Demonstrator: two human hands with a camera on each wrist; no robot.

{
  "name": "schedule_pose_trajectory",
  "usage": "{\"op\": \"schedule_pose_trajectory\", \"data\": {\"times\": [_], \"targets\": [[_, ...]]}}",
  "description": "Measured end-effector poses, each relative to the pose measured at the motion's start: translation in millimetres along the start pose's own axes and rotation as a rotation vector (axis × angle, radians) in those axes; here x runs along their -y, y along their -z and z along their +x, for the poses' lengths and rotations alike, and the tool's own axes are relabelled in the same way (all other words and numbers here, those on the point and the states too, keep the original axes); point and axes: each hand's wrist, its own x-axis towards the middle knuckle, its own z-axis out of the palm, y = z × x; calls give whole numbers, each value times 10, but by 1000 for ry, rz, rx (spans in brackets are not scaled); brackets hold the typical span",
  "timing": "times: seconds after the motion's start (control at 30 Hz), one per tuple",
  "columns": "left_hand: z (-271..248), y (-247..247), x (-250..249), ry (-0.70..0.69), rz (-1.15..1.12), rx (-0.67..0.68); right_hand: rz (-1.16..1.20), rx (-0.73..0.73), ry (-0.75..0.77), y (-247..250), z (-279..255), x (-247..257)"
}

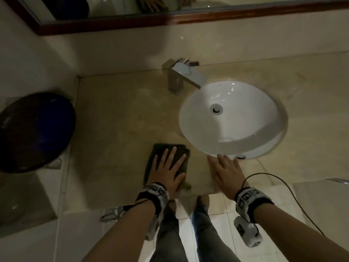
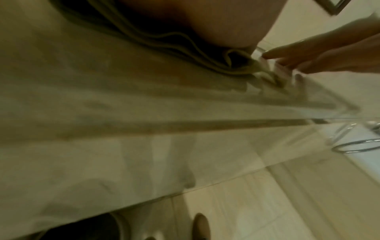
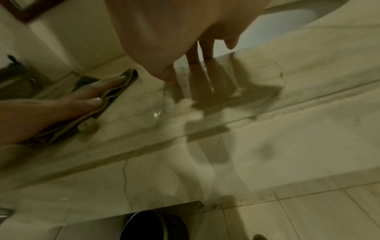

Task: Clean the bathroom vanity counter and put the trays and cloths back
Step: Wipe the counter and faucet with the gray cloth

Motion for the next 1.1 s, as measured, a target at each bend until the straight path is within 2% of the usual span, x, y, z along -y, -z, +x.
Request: {"op": "schedule_pose_trajectory", "data": {"times": [0.1,0.23,0.33,0.47,0.6,0.7,0.83,0.93,1.1], "targets": [[116,132,261,196,11,-54,42,36,58,107,52,-68],[254,279,455,447,-92,-18,20,98,132,239,193,-190],[334,306,484,526,-144,-8,55,142,100,307,293,-217],[596,451,678,584,-162,7,86,117,86,352,352,-233],[1058,664,907,607,-174,-85,113,66,27,309,359,-239],[1339,726,959,601,-166,-162,160,31,-44,313,410,-210],[1400,711,884,581,-136,-208,233,-1,-157,360,450,-203],[1275,584,564,389,-43,-229,342,-51,-261,376,426,-193],[794,252,-327,62,14,-173,393,-18,-272,399,453,-235]]}}
